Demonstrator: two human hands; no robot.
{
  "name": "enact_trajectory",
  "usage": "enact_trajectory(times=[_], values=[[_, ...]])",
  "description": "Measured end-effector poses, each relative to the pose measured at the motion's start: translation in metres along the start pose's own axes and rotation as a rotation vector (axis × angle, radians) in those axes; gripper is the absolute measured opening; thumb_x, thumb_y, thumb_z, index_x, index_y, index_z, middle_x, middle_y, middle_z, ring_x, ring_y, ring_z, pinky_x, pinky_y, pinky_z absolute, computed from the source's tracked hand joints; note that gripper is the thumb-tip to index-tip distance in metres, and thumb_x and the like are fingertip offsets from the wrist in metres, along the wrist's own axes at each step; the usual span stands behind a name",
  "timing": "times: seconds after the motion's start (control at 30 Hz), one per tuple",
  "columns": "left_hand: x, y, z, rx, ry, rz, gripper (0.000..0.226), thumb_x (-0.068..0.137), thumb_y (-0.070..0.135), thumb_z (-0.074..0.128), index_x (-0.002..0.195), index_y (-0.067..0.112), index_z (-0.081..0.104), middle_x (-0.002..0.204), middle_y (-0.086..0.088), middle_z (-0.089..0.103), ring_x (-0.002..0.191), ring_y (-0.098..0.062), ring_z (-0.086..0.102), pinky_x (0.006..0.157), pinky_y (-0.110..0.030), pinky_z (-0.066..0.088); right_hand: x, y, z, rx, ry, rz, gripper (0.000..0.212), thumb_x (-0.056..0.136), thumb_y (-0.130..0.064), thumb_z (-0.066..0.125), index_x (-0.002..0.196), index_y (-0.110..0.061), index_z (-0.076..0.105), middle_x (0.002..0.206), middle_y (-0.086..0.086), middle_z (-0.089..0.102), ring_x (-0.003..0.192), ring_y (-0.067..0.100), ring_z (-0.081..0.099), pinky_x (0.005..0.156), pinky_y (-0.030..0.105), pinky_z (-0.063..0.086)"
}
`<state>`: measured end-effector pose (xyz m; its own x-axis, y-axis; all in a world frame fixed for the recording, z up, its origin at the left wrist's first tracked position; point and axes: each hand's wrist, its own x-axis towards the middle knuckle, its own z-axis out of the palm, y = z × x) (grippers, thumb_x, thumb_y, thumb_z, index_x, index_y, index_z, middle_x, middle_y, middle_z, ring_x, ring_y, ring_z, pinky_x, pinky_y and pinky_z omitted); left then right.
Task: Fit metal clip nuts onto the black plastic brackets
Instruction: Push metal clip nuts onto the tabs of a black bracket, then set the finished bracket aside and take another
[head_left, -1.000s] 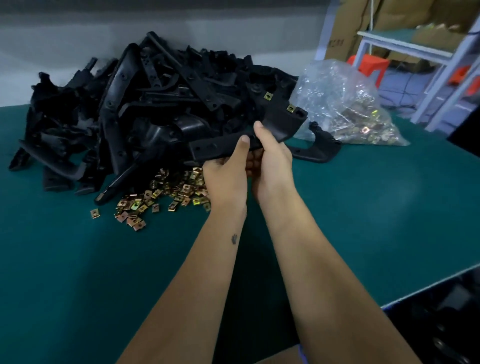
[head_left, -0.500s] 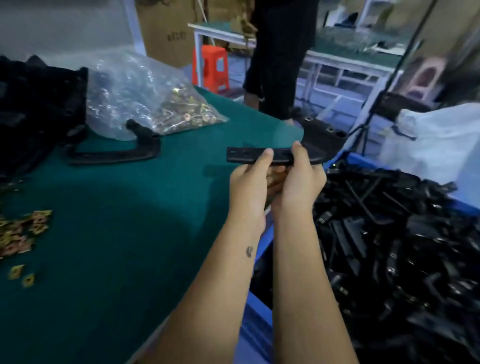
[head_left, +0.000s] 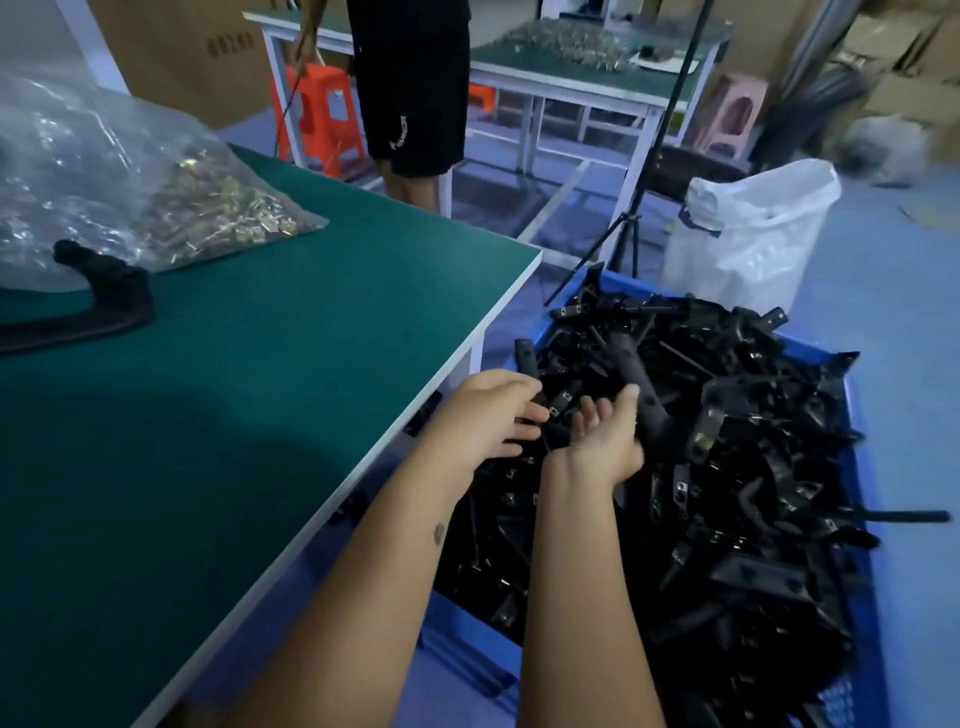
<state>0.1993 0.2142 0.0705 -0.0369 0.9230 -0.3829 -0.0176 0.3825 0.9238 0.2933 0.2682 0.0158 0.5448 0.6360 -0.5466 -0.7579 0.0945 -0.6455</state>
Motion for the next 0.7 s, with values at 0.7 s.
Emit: enact_trajectory(times=[0.7], values=[[-0.159,-0.024,-0.267,-0.259,1.078,0.343,0.035,0.095,0.012,0.046,0.077,0.025,0.072,0.066,0.005,0.071,0.055,-0.006,0.064,0.045,-0.02,0.049,-0.333,0.186,0.049,-0.85,-1.626,-0.162,0.018,0.091,-0.021,0.049,0.098,-0.028,0.064,0.098,-0.015,0.062,0.088,-0.003,0.056,0.075,0.021,0.045]])
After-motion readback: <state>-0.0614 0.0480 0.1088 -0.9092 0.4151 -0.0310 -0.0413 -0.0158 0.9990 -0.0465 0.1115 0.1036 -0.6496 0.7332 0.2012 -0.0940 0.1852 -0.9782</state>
